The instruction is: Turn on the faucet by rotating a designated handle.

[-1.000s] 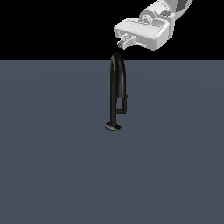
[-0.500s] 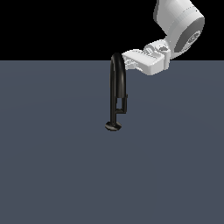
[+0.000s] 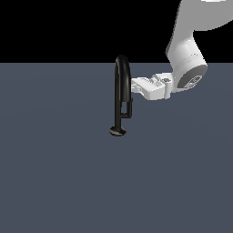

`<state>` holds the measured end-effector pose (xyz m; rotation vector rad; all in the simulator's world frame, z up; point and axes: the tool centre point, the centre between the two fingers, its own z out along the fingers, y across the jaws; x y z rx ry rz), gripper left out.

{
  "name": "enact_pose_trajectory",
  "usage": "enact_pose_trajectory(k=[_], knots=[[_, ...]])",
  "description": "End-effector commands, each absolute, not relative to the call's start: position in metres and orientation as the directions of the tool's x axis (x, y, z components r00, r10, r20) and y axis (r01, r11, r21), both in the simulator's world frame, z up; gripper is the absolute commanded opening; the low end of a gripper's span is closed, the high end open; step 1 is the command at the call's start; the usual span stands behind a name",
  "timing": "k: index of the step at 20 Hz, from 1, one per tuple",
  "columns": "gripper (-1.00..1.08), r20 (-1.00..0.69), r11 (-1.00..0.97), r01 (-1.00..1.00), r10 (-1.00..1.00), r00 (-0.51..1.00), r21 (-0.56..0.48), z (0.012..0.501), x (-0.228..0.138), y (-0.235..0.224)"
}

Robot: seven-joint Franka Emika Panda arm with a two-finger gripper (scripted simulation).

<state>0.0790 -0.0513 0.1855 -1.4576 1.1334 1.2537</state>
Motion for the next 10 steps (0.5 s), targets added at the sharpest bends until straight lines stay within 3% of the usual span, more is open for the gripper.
enact_pose_trajectory(k=[1,10], knots=[[-1.0,-0.998,-0.161,-0.987,-0.06,0.033,-0.022,0.17,0.081,-0.05],[-1.0,-0.999,-0.102,-0.994,-0.004,-0.036,0.037,0.143,0.083,-0.047]])
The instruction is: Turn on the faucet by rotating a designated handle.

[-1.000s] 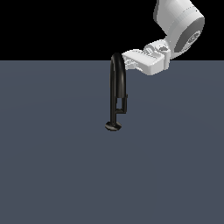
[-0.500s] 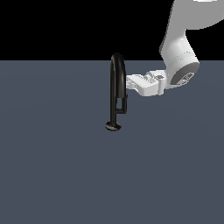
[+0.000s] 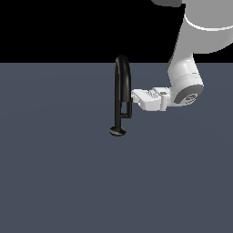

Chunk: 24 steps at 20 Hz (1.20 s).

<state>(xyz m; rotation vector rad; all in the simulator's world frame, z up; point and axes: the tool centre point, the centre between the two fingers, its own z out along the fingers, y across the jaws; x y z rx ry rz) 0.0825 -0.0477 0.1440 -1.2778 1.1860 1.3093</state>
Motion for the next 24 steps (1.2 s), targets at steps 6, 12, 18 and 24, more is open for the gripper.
enact_pose_trajectory(k=[6,12,18,24], knots=[[-1.0,-0.999,-0.102,-0.994,-0.004,-0.037,0.037,0.143,0.081,-0.047],[-1.0,-0.999,-0.102,-0.994,-0.004,-0.037,0.037,0.147,0.069,-0.048],[-1.0,-0.999,-0.102,-0.994,-0.004,-0.037,0.037,0.152,0.057,-0.049],[-1.0,-0.999,-0.102,-0.994,-0.004,-0.037,0.037,0.157,0.043,-0.051]])
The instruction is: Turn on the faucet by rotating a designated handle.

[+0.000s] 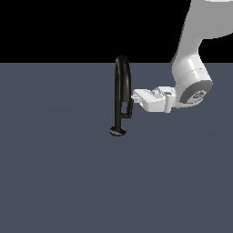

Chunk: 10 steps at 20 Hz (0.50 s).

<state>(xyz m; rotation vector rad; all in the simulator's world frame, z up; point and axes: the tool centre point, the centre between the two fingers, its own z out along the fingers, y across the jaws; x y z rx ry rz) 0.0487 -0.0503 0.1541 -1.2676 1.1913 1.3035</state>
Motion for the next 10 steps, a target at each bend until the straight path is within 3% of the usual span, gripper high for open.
enact_pose_trajectory(k=[1,10], knots=[[-1.0,-0.999,-0.102,-0.994,-0.004,-0.037,0.037,0.158,0.04,-0.051],[-1.0,-0.999,-0.099,-0.995,-0.006,-0.032,0.033,0.155,0.025,-0.053]])
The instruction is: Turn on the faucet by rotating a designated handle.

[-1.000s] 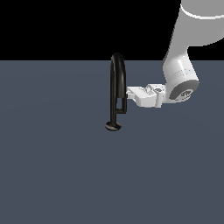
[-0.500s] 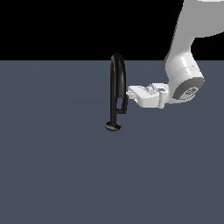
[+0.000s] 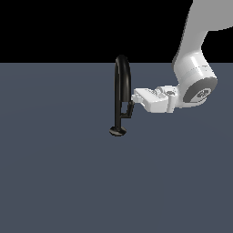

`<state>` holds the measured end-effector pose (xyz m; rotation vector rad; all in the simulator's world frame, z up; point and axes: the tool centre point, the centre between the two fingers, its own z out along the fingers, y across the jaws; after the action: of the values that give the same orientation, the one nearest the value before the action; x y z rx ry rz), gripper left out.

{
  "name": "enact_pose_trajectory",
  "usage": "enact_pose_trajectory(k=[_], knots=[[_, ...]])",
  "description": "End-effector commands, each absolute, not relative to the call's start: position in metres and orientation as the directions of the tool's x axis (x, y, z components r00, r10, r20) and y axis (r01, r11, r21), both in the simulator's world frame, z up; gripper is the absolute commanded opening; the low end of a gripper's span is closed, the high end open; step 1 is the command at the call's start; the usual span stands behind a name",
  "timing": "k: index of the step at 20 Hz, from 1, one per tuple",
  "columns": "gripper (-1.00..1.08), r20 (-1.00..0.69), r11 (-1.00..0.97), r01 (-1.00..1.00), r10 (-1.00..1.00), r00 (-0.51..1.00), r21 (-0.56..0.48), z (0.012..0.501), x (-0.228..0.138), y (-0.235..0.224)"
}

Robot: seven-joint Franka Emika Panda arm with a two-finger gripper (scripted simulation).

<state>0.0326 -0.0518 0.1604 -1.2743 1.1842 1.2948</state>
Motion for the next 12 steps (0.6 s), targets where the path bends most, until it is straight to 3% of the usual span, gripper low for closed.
enact_pose_trajectory(k=[1,12], knots=[[-1.0,-0.999,-0.099,-0.995,-0.006,-0.032,0.033,0.154,0.022,-0.053],[-1.0,-0.999,-0.102,-0.994,-0.004,-0.036,0.036,0.139,-0.015,-0.057]])
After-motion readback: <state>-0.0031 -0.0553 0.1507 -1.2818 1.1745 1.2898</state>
